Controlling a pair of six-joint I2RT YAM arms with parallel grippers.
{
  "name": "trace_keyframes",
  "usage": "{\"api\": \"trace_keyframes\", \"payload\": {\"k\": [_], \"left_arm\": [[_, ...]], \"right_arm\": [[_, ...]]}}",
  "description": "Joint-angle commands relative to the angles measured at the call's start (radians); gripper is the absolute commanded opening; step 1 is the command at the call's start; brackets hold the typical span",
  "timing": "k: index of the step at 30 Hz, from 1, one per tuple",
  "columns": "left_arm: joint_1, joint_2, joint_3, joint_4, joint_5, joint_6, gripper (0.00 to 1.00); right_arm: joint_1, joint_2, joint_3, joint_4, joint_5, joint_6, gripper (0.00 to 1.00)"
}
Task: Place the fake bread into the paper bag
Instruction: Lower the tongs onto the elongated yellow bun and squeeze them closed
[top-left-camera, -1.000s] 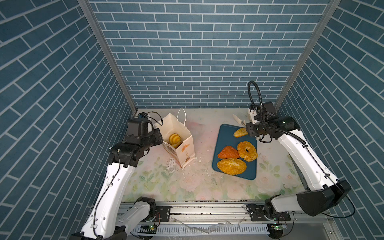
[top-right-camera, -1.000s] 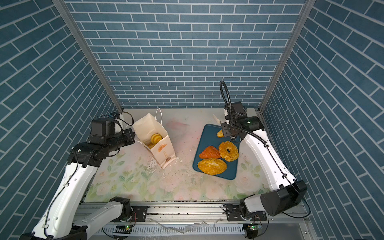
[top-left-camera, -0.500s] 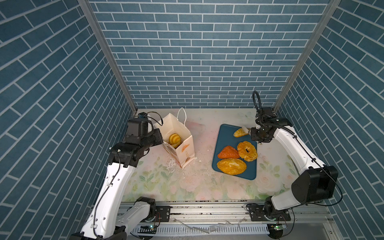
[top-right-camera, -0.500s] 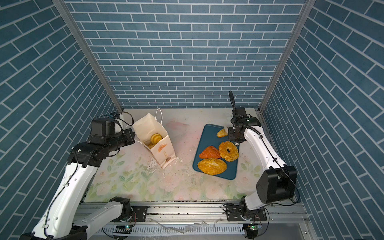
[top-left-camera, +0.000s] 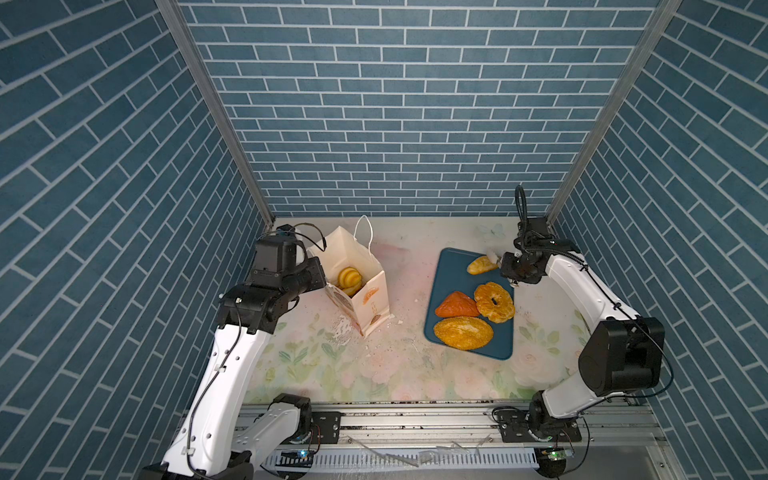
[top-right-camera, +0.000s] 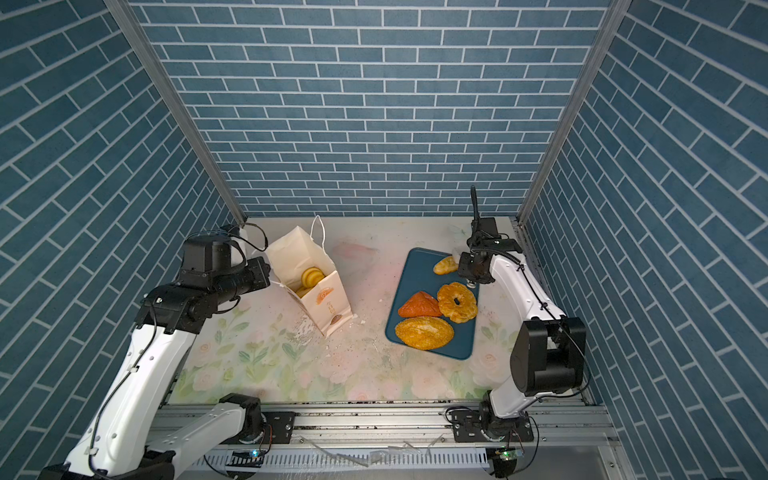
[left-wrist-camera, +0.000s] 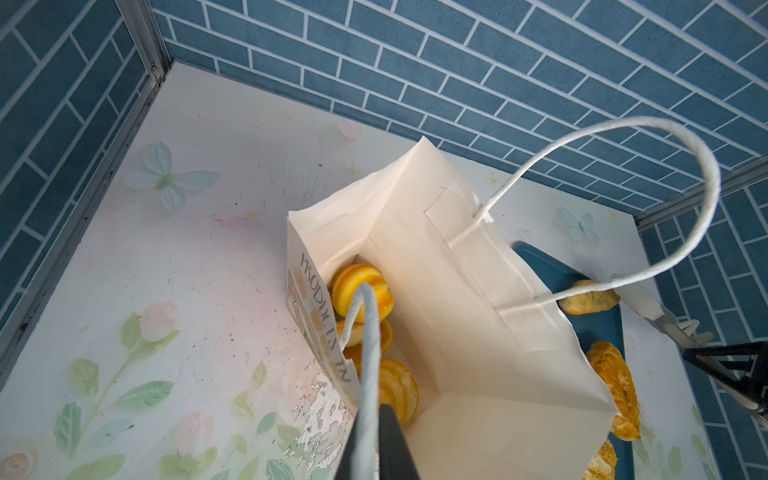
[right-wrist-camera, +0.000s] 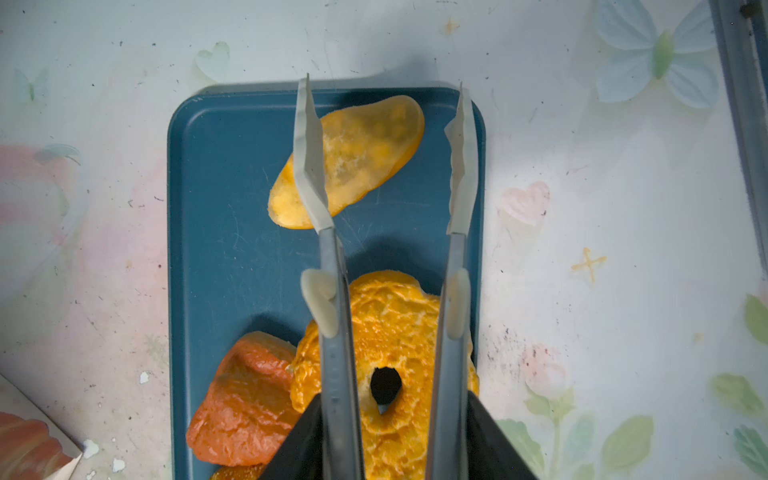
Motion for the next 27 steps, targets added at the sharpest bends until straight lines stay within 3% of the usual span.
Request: {"api": "trace_keyframes", "payload": {"k": [1,17,27], "left_arm": [[-0.003,0.003,0.006,0.008,-0.013,0.010,0.10],[-0.003,0.004,0.002,0.008,-0.011,0.008,0.10],[-0.003,-0.004,0.006,0.008,-0.013,0.004,0.10]], "right_arm": [[-0.004,0.018,-0.018,0.069,-0.040,0.067,0.49],[-0.002,0.096,-0.065,0.163,-0.112,0.075,0.47],[-0.004,0.074,-0.089,0.189,-0.114,0.065,0.29]]}}
